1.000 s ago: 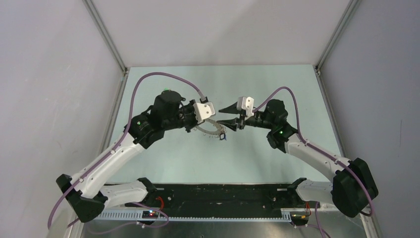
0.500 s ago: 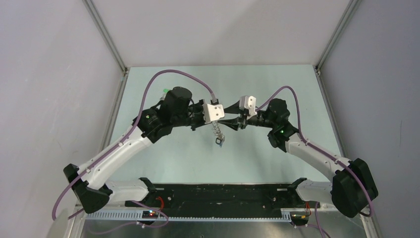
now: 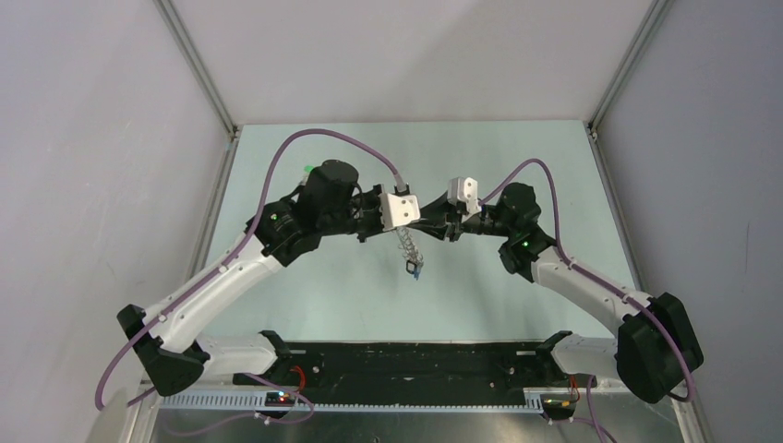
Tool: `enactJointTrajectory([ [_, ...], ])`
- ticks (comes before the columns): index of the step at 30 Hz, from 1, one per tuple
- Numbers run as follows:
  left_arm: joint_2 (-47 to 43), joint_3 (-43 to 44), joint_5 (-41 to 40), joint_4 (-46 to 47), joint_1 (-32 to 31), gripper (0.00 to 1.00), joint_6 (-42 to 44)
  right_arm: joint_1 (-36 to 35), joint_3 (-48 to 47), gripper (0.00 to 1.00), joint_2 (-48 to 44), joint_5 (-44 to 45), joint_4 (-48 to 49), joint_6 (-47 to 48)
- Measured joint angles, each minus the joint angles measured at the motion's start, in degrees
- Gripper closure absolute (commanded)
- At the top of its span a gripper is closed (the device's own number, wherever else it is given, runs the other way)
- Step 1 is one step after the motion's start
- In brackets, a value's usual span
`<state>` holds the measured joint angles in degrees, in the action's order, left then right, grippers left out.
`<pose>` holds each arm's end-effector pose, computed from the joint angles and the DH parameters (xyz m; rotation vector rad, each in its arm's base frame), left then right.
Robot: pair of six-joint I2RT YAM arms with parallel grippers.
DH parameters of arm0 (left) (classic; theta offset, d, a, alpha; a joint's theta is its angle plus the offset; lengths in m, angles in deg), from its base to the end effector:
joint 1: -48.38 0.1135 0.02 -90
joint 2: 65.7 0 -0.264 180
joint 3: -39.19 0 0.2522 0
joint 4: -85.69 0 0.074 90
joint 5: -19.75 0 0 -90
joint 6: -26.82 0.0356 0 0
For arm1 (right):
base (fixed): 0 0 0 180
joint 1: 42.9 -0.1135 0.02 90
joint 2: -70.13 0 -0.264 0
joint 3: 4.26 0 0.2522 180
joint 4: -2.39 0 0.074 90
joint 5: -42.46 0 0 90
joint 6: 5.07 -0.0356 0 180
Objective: Remove the keys from the keyring
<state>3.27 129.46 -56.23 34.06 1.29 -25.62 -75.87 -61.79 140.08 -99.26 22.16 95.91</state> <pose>0.1666 -0.1918 0.3967 1.5217 1.4512 -0.3569 0.2122 0.1710 0.3195 -1.2154 0.9899 0.9509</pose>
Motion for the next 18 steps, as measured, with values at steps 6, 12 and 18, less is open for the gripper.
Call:
enactJointTrajectory([
  [6, 0.2, 0.02, 0.22, -0.02, -0.17, 1.0, 0.0, 0.07, -0.04, 0.81, 0.28, -1.25, 1.09, -1.4],
  [12, 0.28, 0.02, 0.35, 0.0, -0.26, 1.0, 0.02, 0.11, -0.22, 0.77, 0.28, -1.92, 1.99, -2.62],
  [18, 0.28, 0.02, 0.87, -0.02, -0.37, 1.0, 0.0, 0.04, -0.31, 1.0, 0.28, -2.67, 2.16, -3.21],
])
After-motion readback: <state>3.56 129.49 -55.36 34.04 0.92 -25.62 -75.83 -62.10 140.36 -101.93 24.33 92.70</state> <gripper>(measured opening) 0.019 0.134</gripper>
